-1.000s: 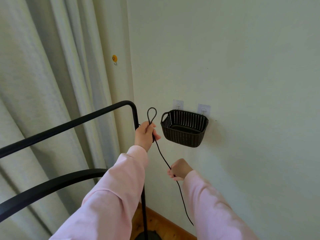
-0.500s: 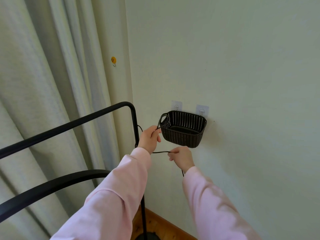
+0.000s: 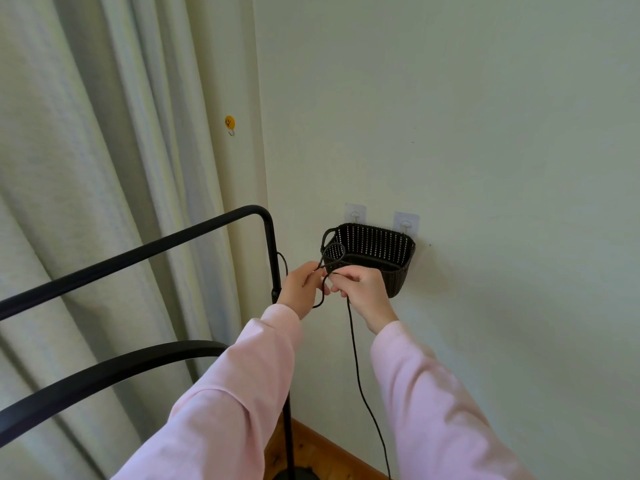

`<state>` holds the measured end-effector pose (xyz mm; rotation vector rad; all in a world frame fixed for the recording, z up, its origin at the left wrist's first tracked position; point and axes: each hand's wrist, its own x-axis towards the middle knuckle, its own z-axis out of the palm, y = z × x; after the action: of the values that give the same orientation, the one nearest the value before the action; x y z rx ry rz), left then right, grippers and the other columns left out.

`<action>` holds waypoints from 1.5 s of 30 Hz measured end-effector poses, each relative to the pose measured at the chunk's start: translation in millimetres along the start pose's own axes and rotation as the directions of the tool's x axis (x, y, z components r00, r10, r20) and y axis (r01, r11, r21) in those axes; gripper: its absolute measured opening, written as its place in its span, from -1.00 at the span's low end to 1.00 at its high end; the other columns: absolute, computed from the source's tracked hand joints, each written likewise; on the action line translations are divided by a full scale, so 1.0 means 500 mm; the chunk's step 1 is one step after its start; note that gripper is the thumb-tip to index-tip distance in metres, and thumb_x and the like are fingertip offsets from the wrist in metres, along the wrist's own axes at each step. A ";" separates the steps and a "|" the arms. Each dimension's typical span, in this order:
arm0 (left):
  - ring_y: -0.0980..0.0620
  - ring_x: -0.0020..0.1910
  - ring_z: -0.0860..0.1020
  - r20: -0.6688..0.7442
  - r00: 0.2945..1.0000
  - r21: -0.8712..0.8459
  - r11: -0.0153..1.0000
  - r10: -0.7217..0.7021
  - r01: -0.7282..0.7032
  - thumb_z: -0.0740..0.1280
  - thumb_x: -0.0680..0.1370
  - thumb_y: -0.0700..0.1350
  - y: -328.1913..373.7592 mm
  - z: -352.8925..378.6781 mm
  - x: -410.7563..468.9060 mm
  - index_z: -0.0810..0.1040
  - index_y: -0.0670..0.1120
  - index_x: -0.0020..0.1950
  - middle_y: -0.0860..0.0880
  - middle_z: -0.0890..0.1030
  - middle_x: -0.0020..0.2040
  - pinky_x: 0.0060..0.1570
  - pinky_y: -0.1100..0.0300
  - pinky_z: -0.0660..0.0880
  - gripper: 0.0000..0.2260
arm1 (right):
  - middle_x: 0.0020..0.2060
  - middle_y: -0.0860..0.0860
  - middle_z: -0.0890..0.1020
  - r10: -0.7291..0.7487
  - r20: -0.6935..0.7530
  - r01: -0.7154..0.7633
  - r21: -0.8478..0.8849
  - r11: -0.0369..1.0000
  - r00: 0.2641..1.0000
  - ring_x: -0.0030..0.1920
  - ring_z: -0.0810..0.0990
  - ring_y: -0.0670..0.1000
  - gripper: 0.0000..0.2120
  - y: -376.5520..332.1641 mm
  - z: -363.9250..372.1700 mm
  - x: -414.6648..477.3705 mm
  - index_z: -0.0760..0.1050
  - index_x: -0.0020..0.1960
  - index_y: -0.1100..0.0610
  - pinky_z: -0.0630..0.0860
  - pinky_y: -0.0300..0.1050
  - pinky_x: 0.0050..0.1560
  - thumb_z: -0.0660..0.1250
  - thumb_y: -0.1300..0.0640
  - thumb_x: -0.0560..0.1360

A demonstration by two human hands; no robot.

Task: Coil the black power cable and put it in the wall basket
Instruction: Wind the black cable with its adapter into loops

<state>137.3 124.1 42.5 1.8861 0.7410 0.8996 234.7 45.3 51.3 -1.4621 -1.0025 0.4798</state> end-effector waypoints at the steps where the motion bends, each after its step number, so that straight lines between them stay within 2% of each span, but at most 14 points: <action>1: 0.19 -0.34 0.44 0.002 1.000 0.000 1.000 0.013 -0.013 0.11 0.61 -0.20 0.001 0.001 -0.001 0.42 0.04 -0.31 0.00 0.50 -0.38 -0.26 0.34 0.35 -0.68 | -0.45 0.01 0.54 0.002 -0.009 -0.001 0.020 1.000 1.000 -0.51 0.42 -0.24 -0.89 -0.001 0.001 0.001 0.63 -0.19 0.31 0.32 -0.46 -0.44 0.34 0.31 0.45; 3: 0.24 -0.38 0.44 -0.003 1.000 -0.011 1.000 0.017 -0.017 0.10 0.61 -0.19 0.004 0.004 -0.003 0.41 0.02 -0.29 -0.02 0.47 -0.39 -0.28 0.39 0.35 -0.70 | -0.45 0.01 0.53 0.016 -0.043 -0.013 0.070 0.997 0.999 -0.53 0.42 -0.24 -0.90 -0.002 0.005 0.005 0.62 -0.21 0.25 0.31 -0.46 -0.49 0.34 0.30 0.46; 5: 0.12 -0.39 0.49 -0.005 1.000 -0.027 1.000 0.000 0.000 0.09 0.62 -0.17 0.008 0.005 -0.001 0.41 0.00 -0.26 -0.02 0.45 -0.42 -0.30 0.33 0.36 -0.72 | -0.44 0.02 0.54 0.030 -0.081 -0.022 0.105 0.994 0.996 -0.54 0.42 -0.24 -0.92 -0.003 0.006 0.011 0.60 -0.20 0.23 0.31 -0.46 -0.49 0.35 0.29 0.45; 8: 0.13 -0.50 0.36 -0.012 1.000 -0.032 0.999 0.001 -0.001 0.06 0.62 -0.18 0.018 0.006 -0.003 0.37 -0.04 -0.27 -0.01 0.35 -0.44 -0.47 0.39 0.30 -0.73 | -0.42 0.05 0.56 0.044 -0.118 -0.026 0.147 0.989 0.992 -0.53 0.45 -0.22 -0.94 -0.004 0.006 0.018 0.59 -0.21 0.26 0.40 -0.38 -0.40 0.38 0.29 0.44; 10: 0.10 -0.44 0.28 -0.029 1.000 -0.019 1.000 0.007 -0.007 0.07 0.62 -0.19 0.024 0.003 -0.002 0.38 -0.10 -0.23 0.01 0.31 -0.40 -0.44 0.36 0.28 -0.76 | -0.43 0.06 0.56 0.039 -0.135 -0.019 0.145 0.989 0.990 -0.54 0.45 -0.20 -0.91 -0.003 0.008 0.021 0.56 -0.25 0.26 0.43 -0.30 -0.36 0.39 0.29 0.44; 17: 0.05 -0.43 0.22 -0.127 0.992 0.052 0.999 -0.003 0.009 0.09 0.59 -0.21 0.020 -0.013 0.011 0.32 -0.09 -0.32 0.00 0.30 -0.42 -0.38 0.19 0.20 -0.72 | -0.39 0.05 0.57 0.054 -0.027 -0.055 -0.050 0.997 0.998 -0.40 0.51 -0.10 -0.92 0.013 0.000 0.013 0.59 -0.19 0.25 0.40 -0.40 -0.43 0.34 0.28 0.47; 20: 0.05 -0.43 0.24 -0.160 0.987 0.041 0.999 -0.015 0.022 0.09 0.58 -0.23 0.016 -0.015 0.013 0.33 -0.03 -0.36 0.00 0.31 -0.43 -0.39 0.20 0.21 -0.68 | -0.29 0.13 0.65 0.117 0.022 -0.109 -0.223 0.969 0.993 -0.29 0.52 -0.04 -0.86 0.037 -0.004 0.016 0.64 -0.20 0.23 0.45 -0.18 -0.23 0.32 0.23 0.46; 23: 0.04 -0.42 0.26 -0.165 0.985 0.056 0.997 -0.041 0.051 0.09 0.58 -0.21 0.012 -0.016 0.014 0.35 0.00 -0.35 0.01 0.32 -0.42 -0.35 0.17 0.24 -0.69 | -0.33 0.08 0.65 0.106 -0.024 -0.109 -0.233 0.966 0.994 -0.30 0.49 -0.07 -0.81 0.049 -0.009 0.011 0.65 -0.22 0.25 0.41 -0.27 -0.21 0.33 0.18 0.48; 25: 0.00 -0.41 0.27 -0.155 0.985 0.068 0.994 -0.071 0.082 0.10 0.58 -0.17 0.007 -0.016 0.015 0.37 0.01 -0.36 0.00 0.32 -0.43 -0.27 0.14 0.30 -0.70 | -0.41 -0.01 0.59 0.060 -0.100 -0.078 -0.193 0.978 0.993 -0.32 0.48 -0.09 -0.78 0.042 -0.009 0.009 0.64 -0.27 0.26 0.36 -0.37 -0.27 0.35 0.17 0.48; 28: -0.02 -0.38 0.30 -0.120 0.991 0.099 0.992 -0.066 0.078 0.13 0.59 -0.10 0.007 -0.012 0.013 0.42 -0.01 -0.32 0.01 0.34 -0.43 -0.23 0.09 0.35 -0.72 | -0.48 -0.01 0.53 0.055 -0.197 -0.055 0.006 0.998 0.979 -0.42 0.42 -0.09 -0.75 0.020 -0.004 0.013 0.55 -0.39 0.18 0.34 -0.24 -0.29 0.37 0.20 0.46; 33: 0.06 -0.42 0.32 -0.069 0.997 0.091 0.995 -0.044 0.051 0.18 0.59 -0.07 0.014 -0.004 0.009 0.53 -0.10 -0.21 0.04 0.36 -0.45 -0.20 0.10 0.39 -0.76 | -0.43 0.01 0.52 0.140 -0.238 -0.062 0.309 0.949 0.961 -0.44 0.38 -0.08 -0.83 -0.021 -0.004 0.022 0.55 -0.28 0.16 0.32 -0.31 -0.47 0.34 0.26 0.49; 38: 0.04 -0.45 0.30 0.016 0.998 0.016 0.998 -0.056 0.056 0.17 0.59 -0.13 0.009 -0.001 0.002 0.48 -0.03 -0.33 -0.01 0.32 -0.46 -0.26 0.22 0.39 -0.70 | -0.26 0.03 0.61 0.173 -0.182 -0.075 0.452 0.889 0.968 -0.26 0.56 -0.11 -0.86 -0.038 -0.007 0.023 0.61 -0.03 0.21 0.48 -0.36 -0.40 0.29 0.35 0.50; 41: 0.12 -0.47 0.36 0.012 0.999 0.027 0.999 -0.032 0.032 0.16 0.59 -0.14 0.007 0.001 0.001 0.44 -0.02 -0.36 -0.01 0.38 -0.45 -0.43 0.41 0.34 -0.69 | -0.27 0.03 0.61 0.170 -0.183 -0.063 0.479 0.876 0.968 -0.26 0.56 -0.11 -0.86 -0.048 0.000 0.020 0.60 -0.05 0.21 0.49 -0.36 -0.40 0.30 0.37 0.49; 45: 0.18 -0.44 0.47 0.003 1.000 -0.004 1.000 -0.026 0.026 0.14 0.60 -0.15 0.011 0.003 0.005 0.43 -0.03 -0.36 0.01 0.43 -0.46 -0.37 0.32 0.37 -0.68 | -0.28 0.02 0.59 0.171 -0.194 -0.049 0.512 0.858 0.966 -0.28 0.53 -0.11 -0.87 -0.058 0.012 0.017 0.59 -0.10 0.19 0.50 -0.32 -0.35 0.30 0.36 0.50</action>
<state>140.6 123.1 47.9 1.8701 0.7599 0.8806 226.0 52.3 79.7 -1.0702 -0.5468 0.5874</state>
